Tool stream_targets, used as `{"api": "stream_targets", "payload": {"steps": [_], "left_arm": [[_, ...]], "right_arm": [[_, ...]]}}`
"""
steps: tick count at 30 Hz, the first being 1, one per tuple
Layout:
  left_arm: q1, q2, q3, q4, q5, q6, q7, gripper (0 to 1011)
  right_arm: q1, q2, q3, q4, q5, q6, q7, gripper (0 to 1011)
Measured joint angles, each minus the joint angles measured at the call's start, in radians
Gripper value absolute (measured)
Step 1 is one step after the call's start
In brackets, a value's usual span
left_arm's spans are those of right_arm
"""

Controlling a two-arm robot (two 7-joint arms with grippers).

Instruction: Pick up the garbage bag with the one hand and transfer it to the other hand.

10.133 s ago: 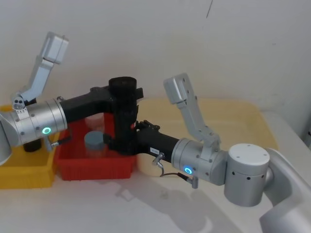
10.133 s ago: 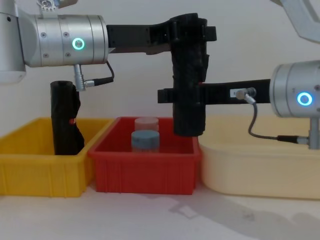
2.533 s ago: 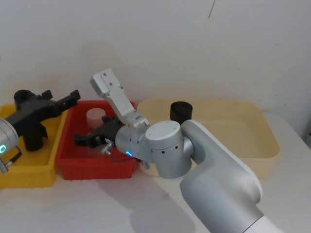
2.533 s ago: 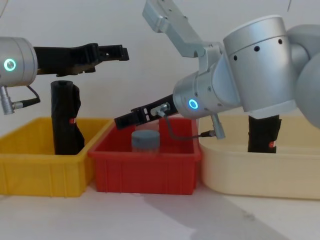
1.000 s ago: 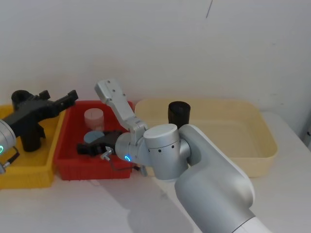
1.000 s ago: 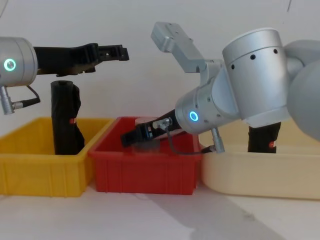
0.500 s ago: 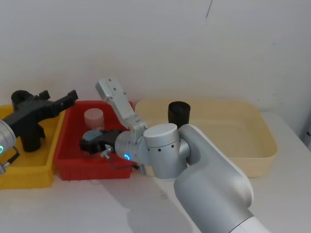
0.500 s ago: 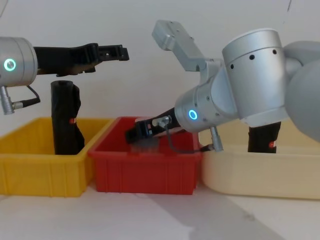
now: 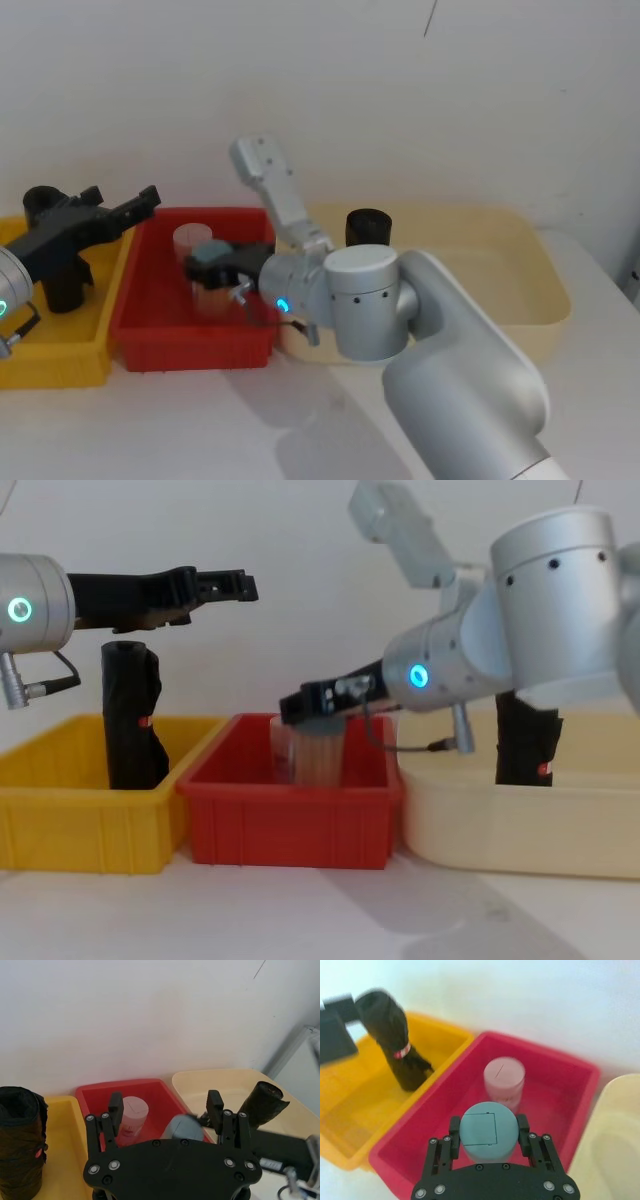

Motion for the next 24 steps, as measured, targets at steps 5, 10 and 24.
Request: {"api": "stream_targets", "payload": {"steps": [5,10,24], "left_arm": [[0.000,0.000,0.000,0.000,0.000,0.000,0.000,1001],[0.000,0.000,0.000,0.000,0.000,0.000,0.000,1002],[0.000,0.000,0.000,0.000,0.000,0.000,0.000,1001]], "right_arm": [[-0.012,0.013,0.031,-0.064,0.005,-0.003,-0.010,646],[-0.020,0.029,0.075,-0.134,0.014,-0.006,-0.018,647],[-0.052,0.065,0.205,-0.280,0.069,0.002,-0.022,646]]}}
